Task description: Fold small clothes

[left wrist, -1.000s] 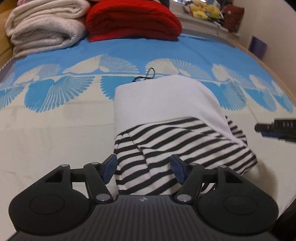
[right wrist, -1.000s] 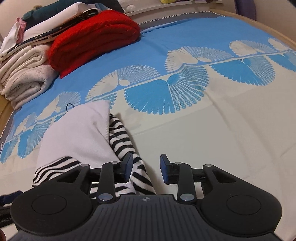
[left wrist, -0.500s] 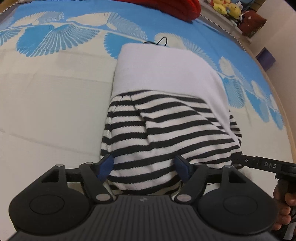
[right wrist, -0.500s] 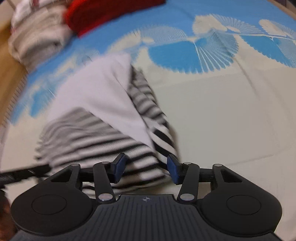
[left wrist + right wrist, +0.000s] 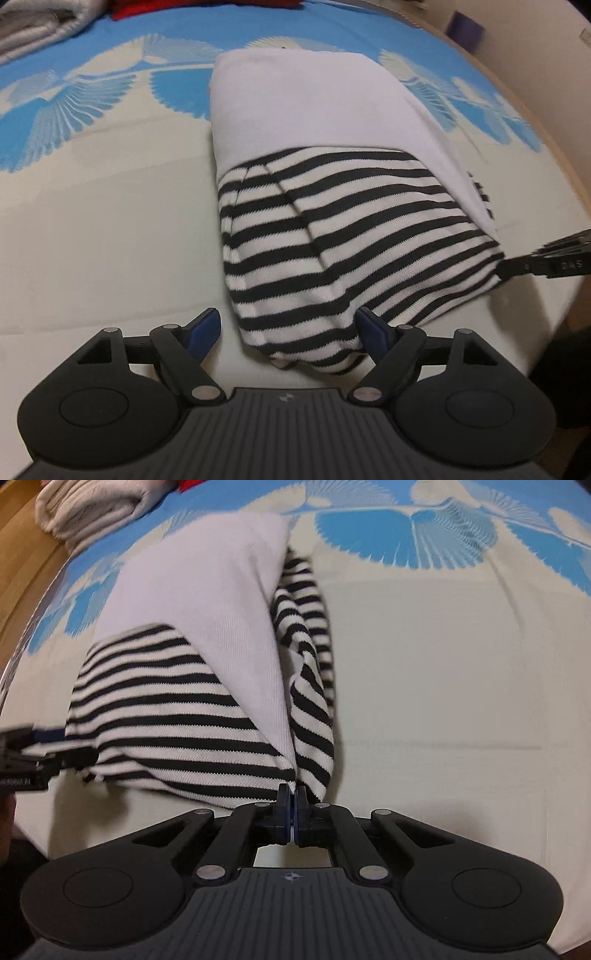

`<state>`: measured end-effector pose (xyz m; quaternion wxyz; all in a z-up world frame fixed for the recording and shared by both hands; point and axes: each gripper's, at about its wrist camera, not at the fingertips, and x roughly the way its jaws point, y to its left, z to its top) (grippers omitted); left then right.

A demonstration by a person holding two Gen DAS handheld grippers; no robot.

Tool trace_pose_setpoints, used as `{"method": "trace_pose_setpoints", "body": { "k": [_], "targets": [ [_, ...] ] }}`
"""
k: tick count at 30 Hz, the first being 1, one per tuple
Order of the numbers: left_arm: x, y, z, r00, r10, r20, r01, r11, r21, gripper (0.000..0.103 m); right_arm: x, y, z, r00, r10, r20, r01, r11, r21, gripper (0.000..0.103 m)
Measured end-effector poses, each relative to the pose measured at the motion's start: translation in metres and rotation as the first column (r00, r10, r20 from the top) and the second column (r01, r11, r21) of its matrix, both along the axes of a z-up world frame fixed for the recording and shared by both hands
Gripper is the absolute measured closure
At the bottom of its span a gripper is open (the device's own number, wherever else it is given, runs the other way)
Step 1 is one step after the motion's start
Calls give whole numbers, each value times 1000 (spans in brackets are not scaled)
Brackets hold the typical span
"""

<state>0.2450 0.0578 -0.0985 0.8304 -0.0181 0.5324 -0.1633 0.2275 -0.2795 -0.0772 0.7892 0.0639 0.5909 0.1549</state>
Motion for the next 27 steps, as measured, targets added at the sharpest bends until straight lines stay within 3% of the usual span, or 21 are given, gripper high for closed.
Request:
{"method": "trace_pose_setpoints", "body": {
  "k": [2, 4, 6, 8, 11, 13, 16, 22, 25, 27],
  "targets": [
    [2, 10, 4, 1000, 6, -8, -6, 999, -34, 19, -3, -5, 2, 1000, 4, 4, -4, 1000, 17, 103],
    [6, 22, 10, 997, 75, -23, -77, 989, -126, 20, -3, -9, 7, 1000, 6, -1, -6, 998, 66, 103],
    [14, 36, 13, 985, 172, -31, -175, 958, -227, 20, -2, -9, 11, 1000, 21, -2, -21, 995, 98, 100],
    [22, 41, 9, 970, 237, -62, -245, 932, -268, 20, -1, -10, 19, 999, 14, 34, -18, 993, 119, 96],
    [30, 34, -3, 960, 262, -103, -280, 928, -246, 20, 8, -20, 27, 992, -80, 99, 63, 985, 163, 65],
    [32, 26, -10, 958, 268, -103, -285, 934, -218, 17, 17, -23, 27, 980, -154, 130, 129, 975, 181, 56],
    [33, 20, -14, 956, 277, -94, -291, 936, -198, 15, 30, -13, 20, 978, -165, 130, 142, 975, 171, 56],
    [31, 22, -16, 956, 281, -91, -293, 935, -198, 15, 43, 16, -3, 991, -109, 79, 104, 992, 66, 60],
    [30, 22, -16, 957, 278, -87, -290, 935, -204, 17, 44, 19, -8, 992, -113, 60, 109, 991, 75, 89],
    [28, 22, -13, 962, 264, -74, -274, 936, -219, 29, 43, 20, -8, 992, -102, 68, 97, 993, 71, 96]
  ]
}}
